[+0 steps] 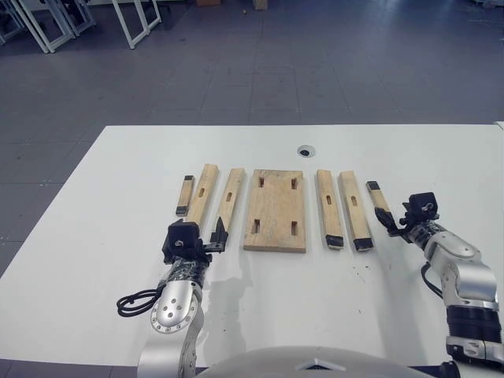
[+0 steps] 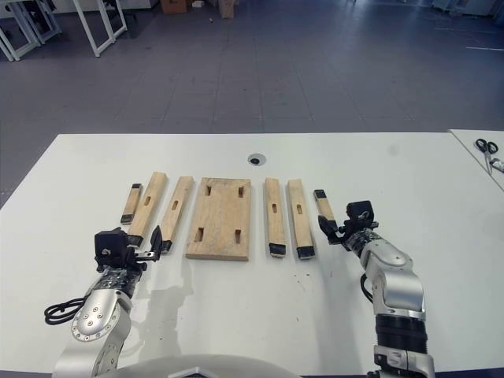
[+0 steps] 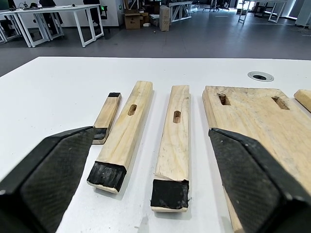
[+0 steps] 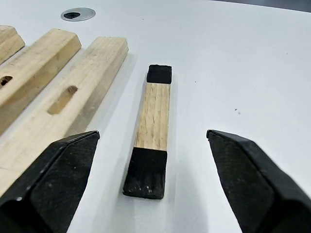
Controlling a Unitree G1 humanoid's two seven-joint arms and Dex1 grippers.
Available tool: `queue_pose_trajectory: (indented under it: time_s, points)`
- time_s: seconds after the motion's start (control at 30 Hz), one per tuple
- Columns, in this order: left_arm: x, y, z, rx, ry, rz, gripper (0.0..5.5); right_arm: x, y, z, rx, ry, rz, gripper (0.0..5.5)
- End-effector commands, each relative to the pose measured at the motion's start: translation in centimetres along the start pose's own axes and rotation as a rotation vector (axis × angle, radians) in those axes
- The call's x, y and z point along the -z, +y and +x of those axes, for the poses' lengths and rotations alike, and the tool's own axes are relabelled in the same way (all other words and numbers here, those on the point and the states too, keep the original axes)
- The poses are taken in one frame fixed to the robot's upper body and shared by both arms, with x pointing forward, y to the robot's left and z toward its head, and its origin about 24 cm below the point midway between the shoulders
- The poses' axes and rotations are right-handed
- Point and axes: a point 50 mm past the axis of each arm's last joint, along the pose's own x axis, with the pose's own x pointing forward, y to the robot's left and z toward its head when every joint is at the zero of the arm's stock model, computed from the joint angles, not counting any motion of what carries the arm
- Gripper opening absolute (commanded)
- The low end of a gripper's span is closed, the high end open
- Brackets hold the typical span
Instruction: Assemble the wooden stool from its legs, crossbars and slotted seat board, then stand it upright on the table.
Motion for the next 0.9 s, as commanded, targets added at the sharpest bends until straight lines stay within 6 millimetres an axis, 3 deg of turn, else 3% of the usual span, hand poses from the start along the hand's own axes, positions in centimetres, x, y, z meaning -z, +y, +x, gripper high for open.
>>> queue_pose_trajectory:
  time_s: [0.03,0.1,0.17,0.47,0.63,0.73,0.83,0.87,0.9]
  points:
    - [0.1,0.0,0.2,-0.005,0.010,0.014,4.29,2.4,0.4,0.9,-0.032,0.089,-0.006,4.08]
    - [0.1,0.1,0.2,-0.004,0.009,0.015,4.29,4.2,0.7,1.4,-0.033,0.150,0.012,4.08]
    - [0.0,0.1,0.2,-0.002,0.009,0.013,4.29,5.1,1.1,1.7,-0.030,0.176,0.034,3.74]
    - [-0.1,0.1,0.2,-0.010,0.009,0.007,4.29,7.5,1.0,1.1,0.009,0.251,0.093,2.16]
    - [0.1,0.1,0.3,-0.003,0.021,-0.002,4.29,7.5,1.1,1.0,0.031,0.240,0.083,1.35]
    - [0.5,0.6,1.7,0.061,0.048,-0.021,4.29,4.8,-0.1,1.1,0.095,0.136,0.036,1.28]
    - [-0.8,-0.1,4.7,0.350,0.088,-0.203,4.29,-2.6,-1.1,0.9,0.189,-0.121,-0.087,1.28]
    - [-1.5,-0.6,5.3,0.462,0.108,-0.295,4.29,-5.1,-0.4,0.8,0.179,-0.213,-0.127,1.28]
    - [-2.3,-1.2,5.7,0.599,0.133,-0.440,4.29,-7.3,1.8,0.8,0.110,-0.304,-0.170,1.28]
